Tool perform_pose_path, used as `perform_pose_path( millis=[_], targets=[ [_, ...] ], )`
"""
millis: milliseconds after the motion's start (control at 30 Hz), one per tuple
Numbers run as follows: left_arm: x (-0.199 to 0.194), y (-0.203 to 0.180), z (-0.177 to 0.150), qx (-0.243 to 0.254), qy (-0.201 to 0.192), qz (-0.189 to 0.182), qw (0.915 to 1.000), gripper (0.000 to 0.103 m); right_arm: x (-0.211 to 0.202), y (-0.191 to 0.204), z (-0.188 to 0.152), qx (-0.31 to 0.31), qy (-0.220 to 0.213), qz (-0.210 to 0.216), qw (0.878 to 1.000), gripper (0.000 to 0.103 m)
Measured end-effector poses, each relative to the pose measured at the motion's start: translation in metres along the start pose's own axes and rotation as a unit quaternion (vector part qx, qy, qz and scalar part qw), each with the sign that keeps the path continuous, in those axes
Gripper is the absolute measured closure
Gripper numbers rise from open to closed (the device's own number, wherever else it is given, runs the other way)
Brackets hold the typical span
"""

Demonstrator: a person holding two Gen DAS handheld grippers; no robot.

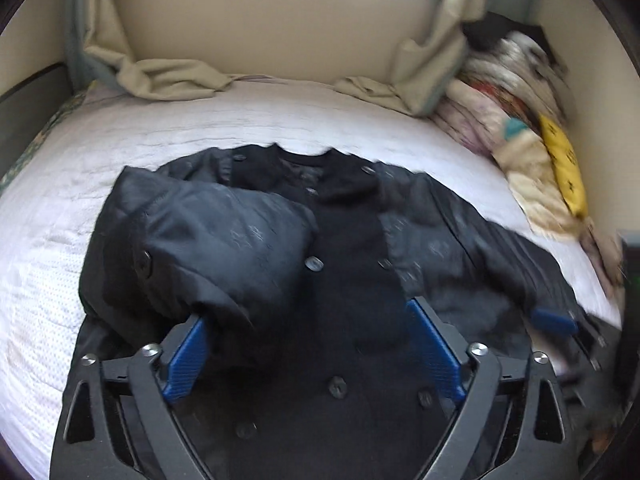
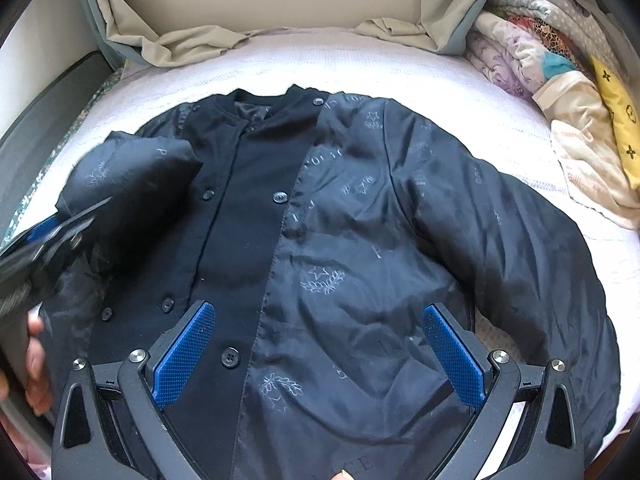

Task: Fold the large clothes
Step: 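Lift the held sleeve with the left tool and lay it across the coat front, then reach the right tool to the other sleeve's knit cuff and grasp it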

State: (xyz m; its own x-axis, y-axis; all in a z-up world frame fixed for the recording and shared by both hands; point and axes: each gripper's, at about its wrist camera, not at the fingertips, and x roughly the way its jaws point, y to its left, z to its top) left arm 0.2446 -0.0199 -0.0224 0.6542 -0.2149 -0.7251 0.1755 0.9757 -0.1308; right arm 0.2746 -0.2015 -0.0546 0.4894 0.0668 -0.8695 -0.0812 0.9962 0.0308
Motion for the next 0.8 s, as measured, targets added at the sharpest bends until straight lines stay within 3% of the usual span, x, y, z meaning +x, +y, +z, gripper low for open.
perform_pose_path(
  millis=[167, 300, 433, 533, 700, 800],
  targets=[
    [-0.026, -0.002, -0.020, 0.046, 0.013, 0.001, 0.9989, 0.007, 0.018, -0.004, -0.004, 0.010, 0.039, -0.009, 0.999, 0.000],
    [-0.052, 0.027, -0.036, 0.006, -0.016, 0.011, 0.9998, 0.001, 0.035, -0.002, -0.011, 0.008, 0.069, -0.004, 0.998, 0.000],
    [-0.062, 0.065, -0.057, -0.034, -0.046, 0.074, 0.9956, 0.001, 0.052, 0.004, -0.019, -0.005, 0.091, -0.015, 0.996, 0.000],
    [-0.048, 0.093, -0.065, -0.059, -0.015, 0.118, 0.9911, 0.001, 0.058, 0.007, -0.024, -0.013, 0.092, -0.027, 0.995, 0.000],
    [-0.027, 0.124, -0.077, -0.105, 0.042, 0.144, 0.9830, 0.001, 0.067, 0.009, -0.032, -0.017, 0.084, -0.038, 0.996, 0.000],
    [-0.005, 0.138, -0.089, -0.138, 0.111, 0.123, 0.9765, 0.001, 0.070, 0.012, -0.036, -0.022, 0.070, -0.050, 0.996, 0.000]
  ],
)
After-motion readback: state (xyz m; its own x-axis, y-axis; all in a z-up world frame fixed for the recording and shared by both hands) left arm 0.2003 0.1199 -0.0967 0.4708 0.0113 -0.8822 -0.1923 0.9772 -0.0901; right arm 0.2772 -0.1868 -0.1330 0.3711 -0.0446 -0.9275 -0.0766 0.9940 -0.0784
